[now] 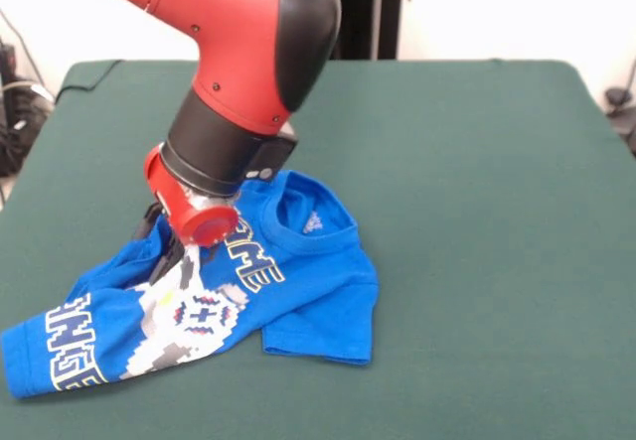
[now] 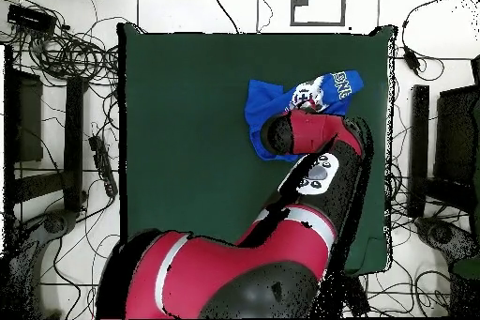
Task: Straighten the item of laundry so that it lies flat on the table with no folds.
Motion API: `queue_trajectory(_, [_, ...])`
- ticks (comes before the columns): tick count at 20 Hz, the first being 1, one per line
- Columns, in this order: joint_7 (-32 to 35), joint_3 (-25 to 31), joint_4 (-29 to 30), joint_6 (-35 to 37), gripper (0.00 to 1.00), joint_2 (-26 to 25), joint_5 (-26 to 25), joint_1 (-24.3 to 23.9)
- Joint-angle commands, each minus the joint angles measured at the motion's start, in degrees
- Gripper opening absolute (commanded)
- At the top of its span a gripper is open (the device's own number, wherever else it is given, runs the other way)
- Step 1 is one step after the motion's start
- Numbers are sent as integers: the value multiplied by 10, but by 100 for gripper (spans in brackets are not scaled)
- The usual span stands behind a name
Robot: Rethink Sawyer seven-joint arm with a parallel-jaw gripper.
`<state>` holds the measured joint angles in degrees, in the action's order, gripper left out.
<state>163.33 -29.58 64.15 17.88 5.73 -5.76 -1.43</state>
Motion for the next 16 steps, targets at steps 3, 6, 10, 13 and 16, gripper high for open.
queue_trajectory(3, [34,30,10,11,100,-7,8,16])
queue_trajectory(6, [23,23,9,19,100,3,1,16])
queue_trajectory(10, [17,9,-1,32,100,1,-4,15])
queue_trajectory(13, [42,-37,-13,55,100,-14,-2,29])
queue_trajectory(16, [93,-119,-29,58,100,-44,1,57])
